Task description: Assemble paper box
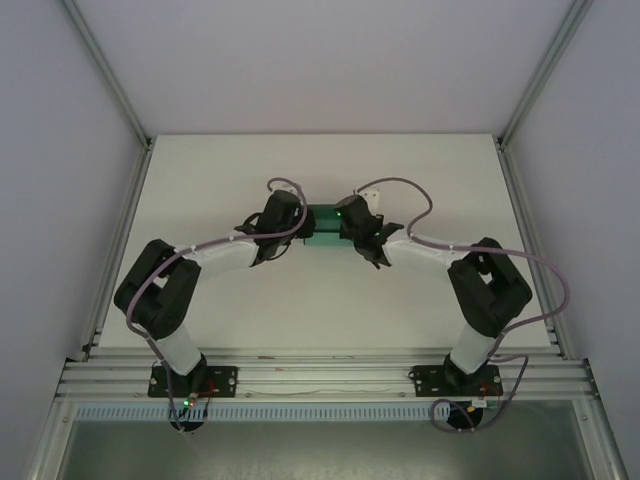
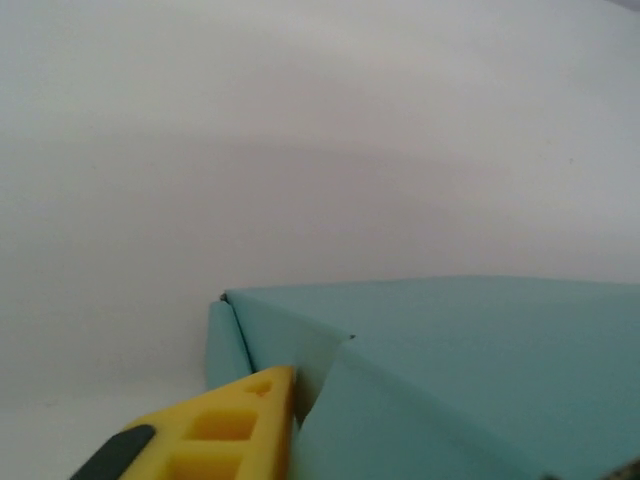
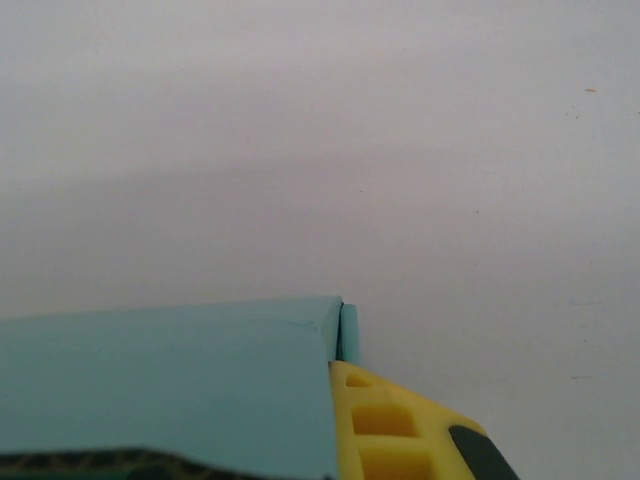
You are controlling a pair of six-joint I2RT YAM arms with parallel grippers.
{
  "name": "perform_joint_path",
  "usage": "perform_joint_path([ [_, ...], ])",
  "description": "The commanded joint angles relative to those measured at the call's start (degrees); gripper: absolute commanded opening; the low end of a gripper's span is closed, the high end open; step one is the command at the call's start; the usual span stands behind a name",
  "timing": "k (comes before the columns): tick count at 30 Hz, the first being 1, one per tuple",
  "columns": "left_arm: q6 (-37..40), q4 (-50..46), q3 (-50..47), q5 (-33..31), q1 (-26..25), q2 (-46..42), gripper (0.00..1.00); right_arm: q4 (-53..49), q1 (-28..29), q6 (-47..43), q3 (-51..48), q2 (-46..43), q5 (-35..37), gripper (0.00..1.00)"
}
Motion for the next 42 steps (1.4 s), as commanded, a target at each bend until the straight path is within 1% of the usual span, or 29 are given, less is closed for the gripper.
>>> perform_joint_path([
  [1,0.5,-3.2,-0.8,3.1,-1.2,-3.5,0.34,2.1,1.0,-1.3,-2.0,-1.8,1.4,0.00],
  [7,1.5,-6.1,-2.0,2.1,-1.2,-7.9,0.57,4.8,1.6,-2.6,-4.8,-3.2,3.1,0.00],
  [8,1.3,-6.5,-2.2,2.2,-1.2,-8.8,0.65,5.5,1.8,-2.6,-5.4,-3.3,3.5,0.00],
  [10,1.4,-7.1,-2.4,2.7,-1.2,-10.5,0.73,6.9,2.0,-2.7,-6.3,-3.5,3.8,0.00],
  [12,0.7,-8.5,-2.5,1.8,-1.3,-12.3,0.84,8.3,2.2,-2.9,-7.1,-3.8,3.9,0.00],
  [13,0.5,-9.3,-2.5,0.9,-1.1,-13.2,0.90,9.1,2.2,-3.2,-7.6,-3.8,3.8,0.00],
  [14,-0.1,-10.4,-2.4,-0.7,-1.1,-14.2,0.99,10.0,2.4,-3.6,-8.0,-3.8,3.6,0.00],
  [17,-1.2,-14.9,-0.7,-5.4,-0.6,-16.1,1.00,11.6,2.7,-4.6,-9.0,-3.7,3.8,0.00],
  [20,-5.1,-18.7,1.2,-6.9,1.4,-17.1,1.00,12.9,3.3,-5.6,-9.8,-3.7,4.2,0.00],
  [24,-8.8,-17.7,1.6,-0.5,6.8,-16.3,1.00,15.0,4.0,-6.9,-10.9,-3.8,4.8,0.00],
  [26,-9.9,-17.0,2.3,3.7,9.6,-14.5,1.00,15.9,4.4,-7.2,-11.6,-3.9,4.9,0.00],
  [28,-10.0,-16.2,3.1,6.5,11.2,-12.3,1.00,16.8,4.8,-7.6,-12.1,-3.8,4.8,0.01],
  [33,-10.2,-15.5,5.0,10.9,11.8,-6.2,1.00,18.8,5.7,-8.1,-13.4,-3.3,6.3,0.02],
  [37,-10.6,-12.9,3.7,14.3,11.8,-2.4,0.99,19.8,6.9,-8.1,-14.3,-3.2,7.3,0.03],
  [40,-11.7,-8.7,1.4,18.6,11.7,-0.7,0.96,21.5,8.4,-9.5,-15.2,-2.8,8.7,0.04],
  [42,-11.7,-7.8,0.7,19.5,11.7,0.3,0.94,21.5,8.9,-9.7,-15.3,-2.6,8.8,0.06],
])
